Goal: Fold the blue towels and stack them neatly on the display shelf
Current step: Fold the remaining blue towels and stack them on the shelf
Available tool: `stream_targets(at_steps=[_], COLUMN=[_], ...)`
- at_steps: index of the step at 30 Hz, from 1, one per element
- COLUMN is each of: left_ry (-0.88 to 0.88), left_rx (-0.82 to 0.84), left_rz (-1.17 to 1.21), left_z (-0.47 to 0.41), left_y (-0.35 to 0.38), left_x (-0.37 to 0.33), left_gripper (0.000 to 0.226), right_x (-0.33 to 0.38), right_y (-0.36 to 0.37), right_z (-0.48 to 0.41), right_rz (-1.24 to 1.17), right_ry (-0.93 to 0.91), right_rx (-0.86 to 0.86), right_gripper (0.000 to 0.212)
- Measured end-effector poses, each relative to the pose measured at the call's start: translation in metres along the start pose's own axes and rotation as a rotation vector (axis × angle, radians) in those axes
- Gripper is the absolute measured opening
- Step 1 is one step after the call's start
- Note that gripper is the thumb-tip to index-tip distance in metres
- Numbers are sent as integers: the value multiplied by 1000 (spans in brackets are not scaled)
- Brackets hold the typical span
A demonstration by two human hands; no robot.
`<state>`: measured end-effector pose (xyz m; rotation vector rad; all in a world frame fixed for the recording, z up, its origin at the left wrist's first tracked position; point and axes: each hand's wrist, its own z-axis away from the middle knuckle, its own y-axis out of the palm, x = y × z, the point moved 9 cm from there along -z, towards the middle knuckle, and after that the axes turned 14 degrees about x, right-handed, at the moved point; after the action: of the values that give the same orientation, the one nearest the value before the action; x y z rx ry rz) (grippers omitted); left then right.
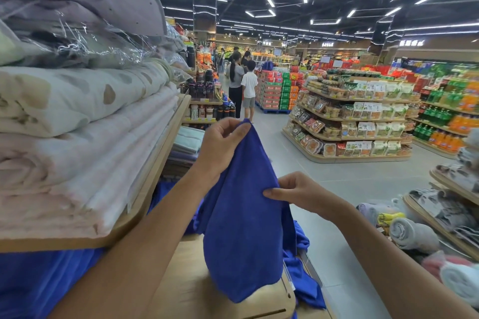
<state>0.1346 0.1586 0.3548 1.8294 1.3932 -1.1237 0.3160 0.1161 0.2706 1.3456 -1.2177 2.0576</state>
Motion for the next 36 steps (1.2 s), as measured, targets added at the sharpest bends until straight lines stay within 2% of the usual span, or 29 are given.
stream_targets(at_steps=[4, 7, 11, 14, 18, 21, 23, 25, 26, 29, 30, 31, 33, 35, 36], left_ry=[84, 125, 154, 163, 174, 92, -21, -113, -135, -139, -202, -294, -419, -430, -436], left_rx=[-145, -238, -306, -359, -358, -332, -308, -230, -137, 333, 416, 405, 251, 49, 1], left_rz=[-44, -61, -74, -74, -117, -57, 43, 183, 309, 679, 750, 753, 668, 546, 469], left_z=[-12, -17, -14, -4, 17, 33, 44, 59, 66, 97, 111, 122, 141, 158, 167], left_y=[-26, -43, -53, -59, -58, -58, -55, -46, -40, -14, -12, -16, -38, -66, -77], left_x=[-31, -44, -45, -37, -25, 0, 20, 40, 49, 55, 63, 76, 110, 133, 139], left_gripper=[7, 8, 8, 8, 9, 12, 11, 13, 16, 33, 34, 35, 35, 20, 12], right_x=[-24, -43, -57, -59, -60, -59, -53, -43, -37, -21, -18, -19, -36, -67, -82], right_y=[-6, -18, -45, -65, -91, -99, -100, -98, -96, -82, -75, -69, -58, -48, -40], right_z=[16, 31, 55, 75, 100, 116, 126, 136, 140, 152, 153, 151, 140, 123, 116], right_rz=[116, 133, 36, -133, -350, -520, -442, -199, -120, -221, -290, -312, -250, -188, -179], right_ry=[101, 128, 70, -29, -128, -173, -149, -87, -79, -212, -260, -258, -147, 0, 66], right_rx=[12, -35, -159, -255, -418, -449, -450, -468, -472, -394, -339, -299, -285, -315, -324], right_gripper=[26, 32, 46, 55, 50, 38, 26, 14, 12, 22, 30, 37, 39, 25, 16])
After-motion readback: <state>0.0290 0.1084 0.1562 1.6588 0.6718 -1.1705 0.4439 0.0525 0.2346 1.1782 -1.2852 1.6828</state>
